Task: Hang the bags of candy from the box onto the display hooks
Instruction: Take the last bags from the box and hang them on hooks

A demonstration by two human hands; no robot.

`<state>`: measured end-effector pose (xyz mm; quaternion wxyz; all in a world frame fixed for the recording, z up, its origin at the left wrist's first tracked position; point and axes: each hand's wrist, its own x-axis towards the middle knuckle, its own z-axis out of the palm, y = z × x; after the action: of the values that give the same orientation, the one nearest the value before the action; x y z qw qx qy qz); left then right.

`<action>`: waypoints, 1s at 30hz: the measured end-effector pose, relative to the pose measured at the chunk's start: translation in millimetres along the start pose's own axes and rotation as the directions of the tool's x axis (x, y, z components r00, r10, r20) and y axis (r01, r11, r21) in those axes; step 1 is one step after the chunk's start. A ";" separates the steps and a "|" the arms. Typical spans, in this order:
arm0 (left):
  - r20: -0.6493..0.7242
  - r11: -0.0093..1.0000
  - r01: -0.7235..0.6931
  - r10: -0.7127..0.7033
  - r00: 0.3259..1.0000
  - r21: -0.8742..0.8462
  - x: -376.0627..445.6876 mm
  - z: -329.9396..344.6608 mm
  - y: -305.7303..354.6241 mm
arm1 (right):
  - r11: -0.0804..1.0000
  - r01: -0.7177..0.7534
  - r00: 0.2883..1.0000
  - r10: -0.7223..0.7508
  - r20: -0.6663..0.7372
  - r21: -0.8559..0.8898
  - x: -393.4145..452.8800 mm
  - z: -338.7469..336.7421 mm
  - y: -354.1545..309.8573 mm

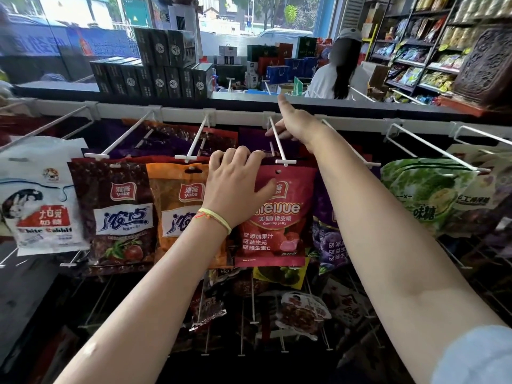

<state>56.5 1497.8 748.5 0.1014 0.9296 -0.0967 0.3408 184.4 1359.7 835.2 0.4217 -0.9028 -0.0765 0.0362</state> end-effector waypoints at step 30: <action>-0.200 0.997 -0.073 0.069 0.977 -0.015 -11.8 2.6 4.2 | 0.988 0.084 0.996 -0.081 -0.026 0.133 -32.9 -7.8 -9.5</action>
<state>48.2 1494.4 739.4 0.1089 0.8856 -0.1229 0.4344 151.9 1354.3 847.6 0.4832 -0.8688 -0.1069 0.0144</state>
